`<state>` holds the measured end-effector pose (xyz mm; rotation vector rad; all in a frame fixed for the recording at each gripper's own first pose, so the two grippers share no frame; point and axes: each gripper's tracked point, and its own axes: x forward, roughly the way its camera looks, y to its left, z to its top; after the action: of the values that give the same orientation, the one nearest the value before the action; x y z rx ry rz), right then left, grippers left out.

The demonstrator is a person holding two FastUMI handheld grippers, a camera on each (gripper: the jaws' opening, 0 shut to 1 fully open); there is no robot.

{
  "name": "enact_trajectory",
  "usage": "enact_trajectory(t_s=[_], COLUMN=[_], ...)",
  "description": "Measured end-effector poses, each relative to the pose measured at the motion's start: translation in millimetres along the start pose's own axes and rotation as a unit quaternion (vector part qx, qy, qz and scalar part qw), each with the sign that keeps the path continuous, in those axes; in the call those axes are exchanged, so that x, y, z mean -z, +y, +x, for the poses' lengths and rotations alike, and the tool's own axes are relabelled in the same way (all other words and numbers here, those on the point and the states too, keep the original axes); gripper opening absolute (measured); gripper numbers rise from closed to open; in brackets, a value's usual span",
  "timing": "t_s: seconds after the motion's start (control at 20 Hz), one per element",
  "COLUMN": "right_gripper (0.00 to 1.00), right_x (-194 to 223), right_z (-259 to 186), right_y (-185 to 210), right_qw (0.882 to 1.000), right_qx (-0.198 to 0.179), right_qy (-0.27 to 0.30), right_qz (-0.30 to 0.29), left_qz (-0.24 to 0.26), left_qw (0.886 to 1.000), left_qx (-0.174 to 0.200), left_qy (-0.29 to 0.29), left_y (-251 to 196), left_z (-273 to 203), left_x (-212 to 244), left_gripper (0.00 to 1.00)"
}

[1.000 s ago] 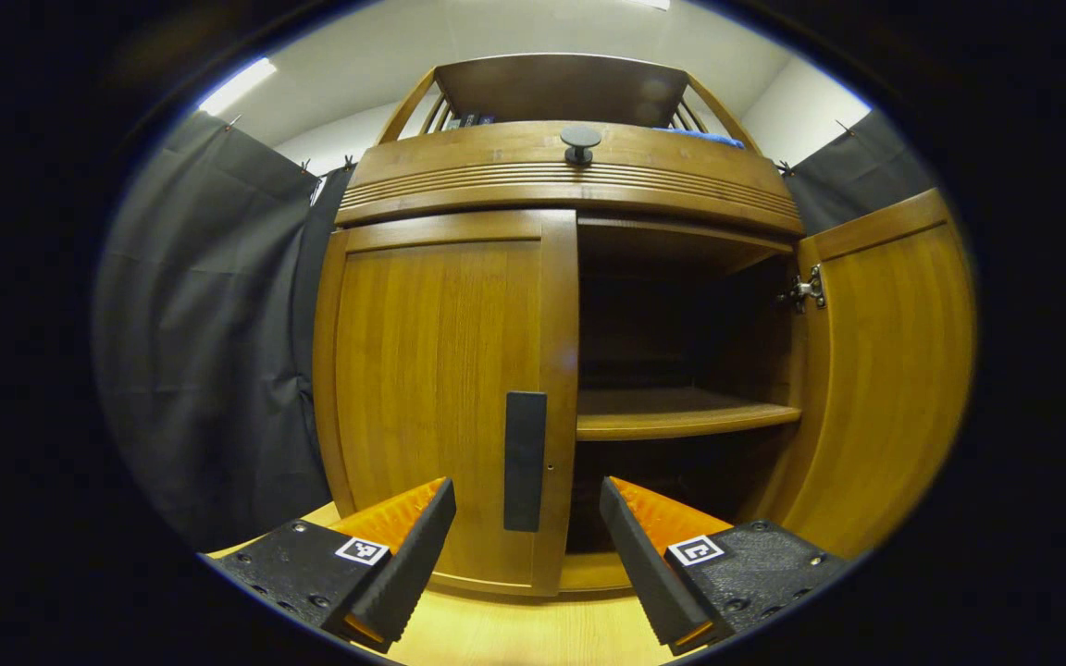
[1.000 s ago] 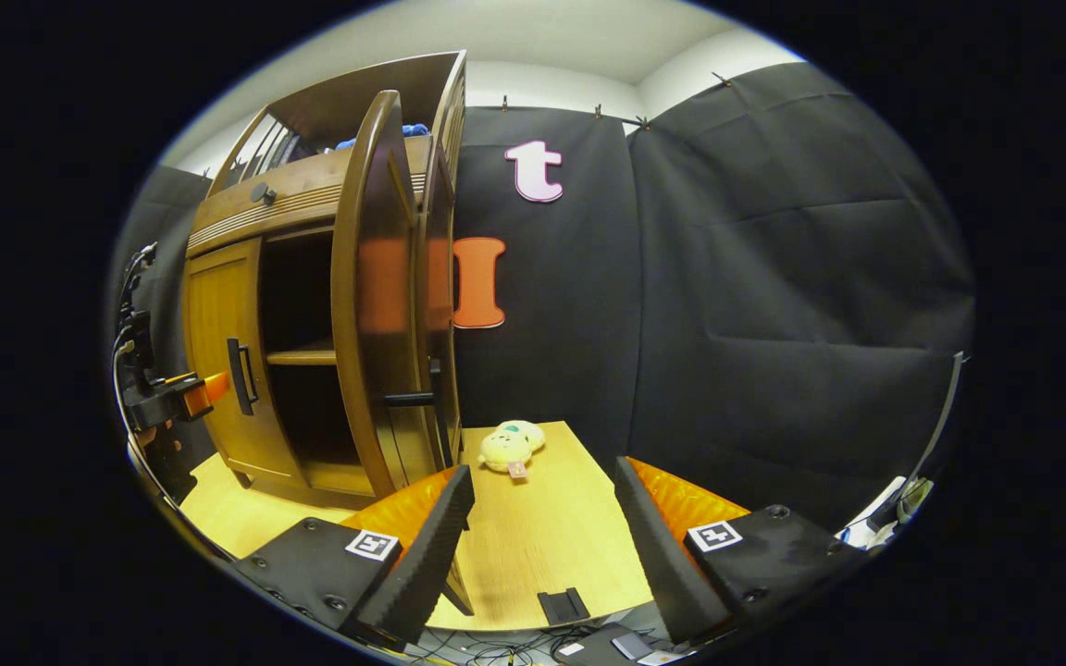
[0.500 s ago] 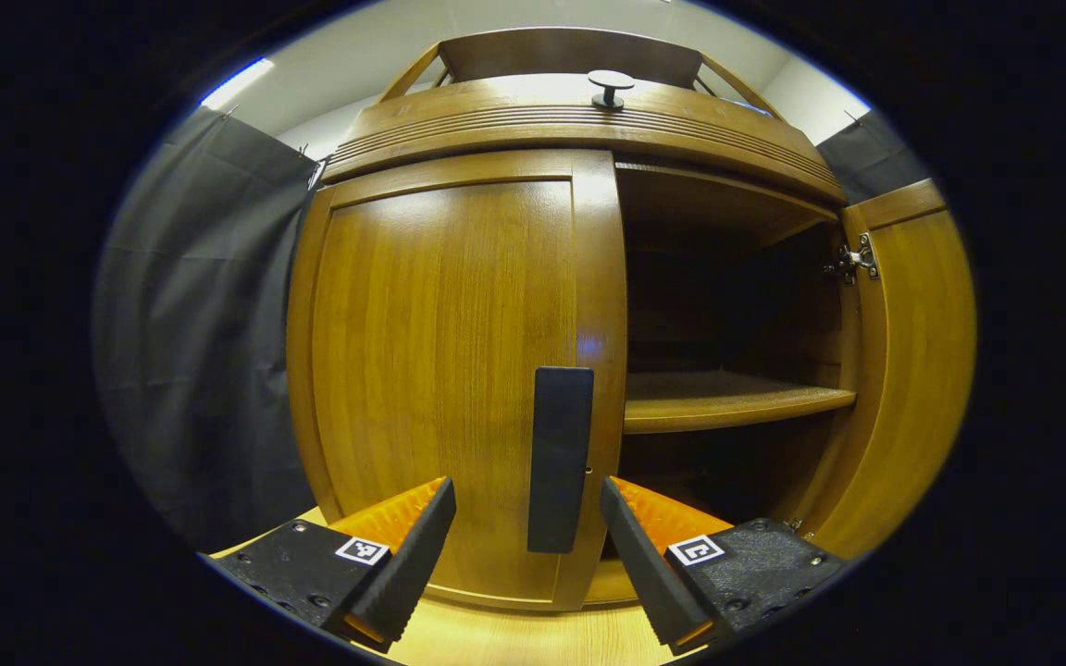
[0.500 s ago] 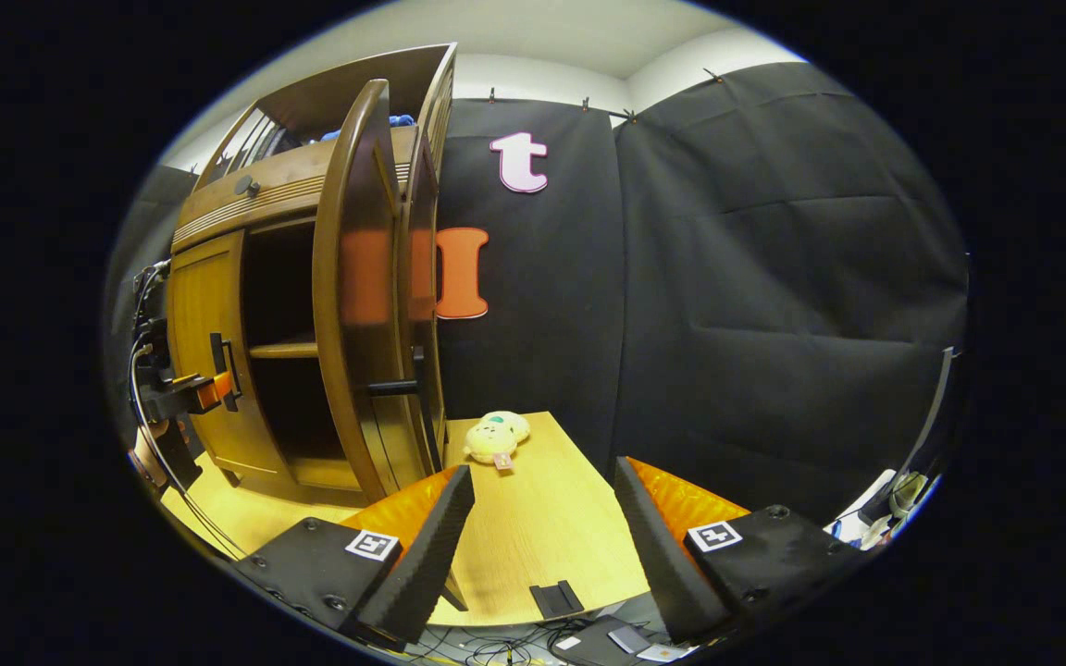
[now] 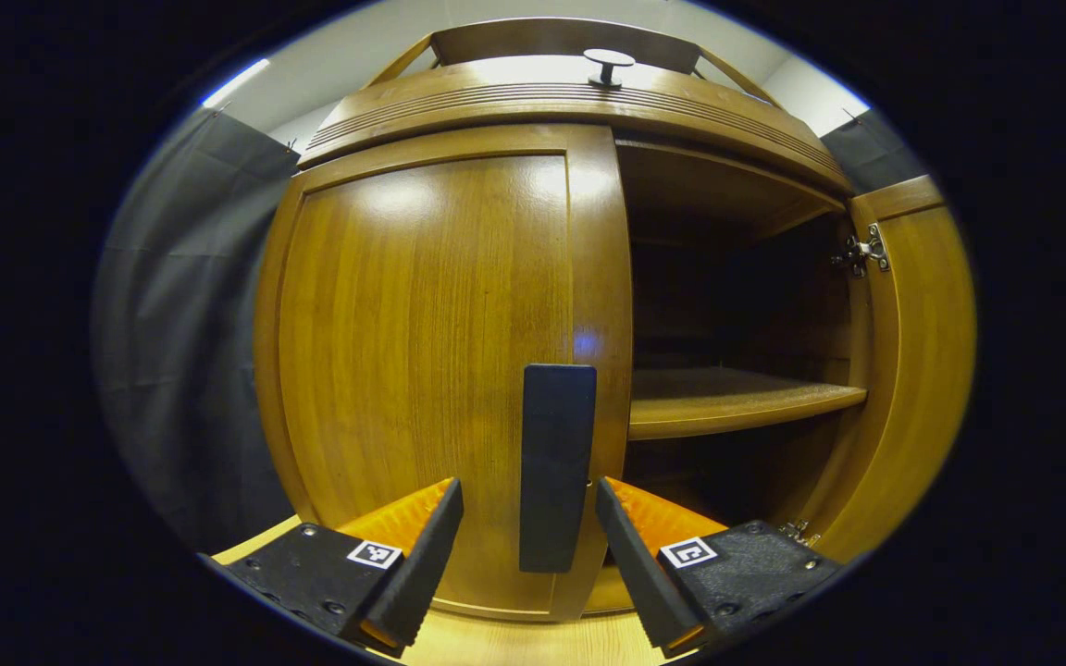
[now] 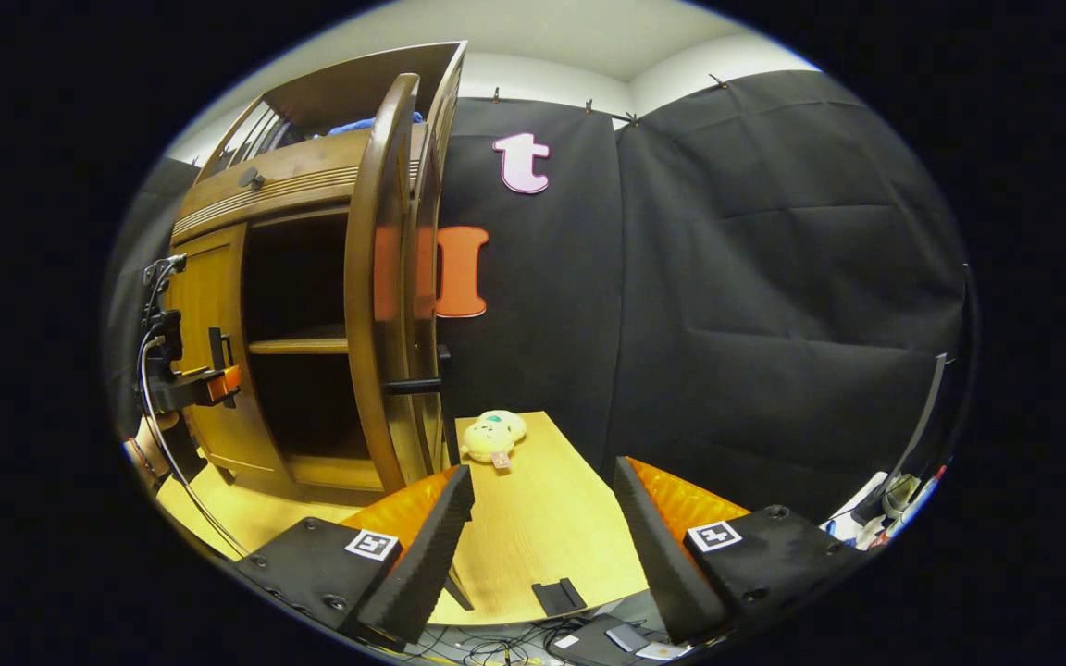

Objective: Open the right door of the double-door shoe cabinet with the right hand, and open the left door with the left hand.

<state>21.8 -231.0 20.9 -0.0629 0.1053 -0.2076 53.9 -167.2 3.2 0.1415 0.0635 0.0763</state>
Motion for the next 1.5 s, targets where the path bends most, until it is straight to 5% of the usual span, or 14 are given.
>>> enact_trajectory(t_s=[0.2, 0.45, 0.55, 0.6, 0.7, 0.85, 1.05, 1.1, 1.5], right_gripper=[0.95, 0.98, 0.90, 1.00, 0.90, 0.89, 0.89, 1.00, 0.98], right_x=[3, 4, 3, 3, 4, 6, 7, 8, 17], right_z=[1, 0, -1, -2, -4, -7, -13, -14, -32], right_y=[1, 6, 10, 12, 13, 14, 18, 20, 31], right_qw=[1.000, 1.000, 1.000, 1.000, 1.000, 1.000, 0.999, 0.999, 0.997], right_qx=[0.001, 0.002, 0.002, 0.001, 0.003, 0.010, 0.019, 0.022, 0.067], right_qy=[0.007, 0.007, 0.006, 0.004, 0.004, 0.009, 0.014, 0.014, 0.018], right_qz=[0.008, 0.011, 0.010, 0.009, 0.008, 0.016, 0.031, 0.032, 0.037], left_qz=[-0.003, 0.008, -0.006, -0.011, -0.011, -0.019, -0.014, -0.017, -0.040], left_qw=[1.000, 1.000, 1.000, 1.000, 1.000, 0.999, 0.999, 0.999, 0.997], left_qx=[0.009, 0.016, 0.015, 0.017, 0.025, 0.032, 0.042, 0.045, 0.062], left_qy=[-0.005, -0.008, -0.007, -0.007, -0.012, -0.013, -0.004, -0.003, 0.003], left_y=[-3, -3, -4, -8, -8, -9, -9, -10, -11], left_z=[3, 3, 4, -1, 0, -4, -12, -14, -30], left_x=[0, -1, -1, -1, -1, -2, -1, -1, 0], left_gripper=[0.72, 0.38, 0.30, 0.27, 0.27, 0.23, 0.18, 0.17, 0.15])
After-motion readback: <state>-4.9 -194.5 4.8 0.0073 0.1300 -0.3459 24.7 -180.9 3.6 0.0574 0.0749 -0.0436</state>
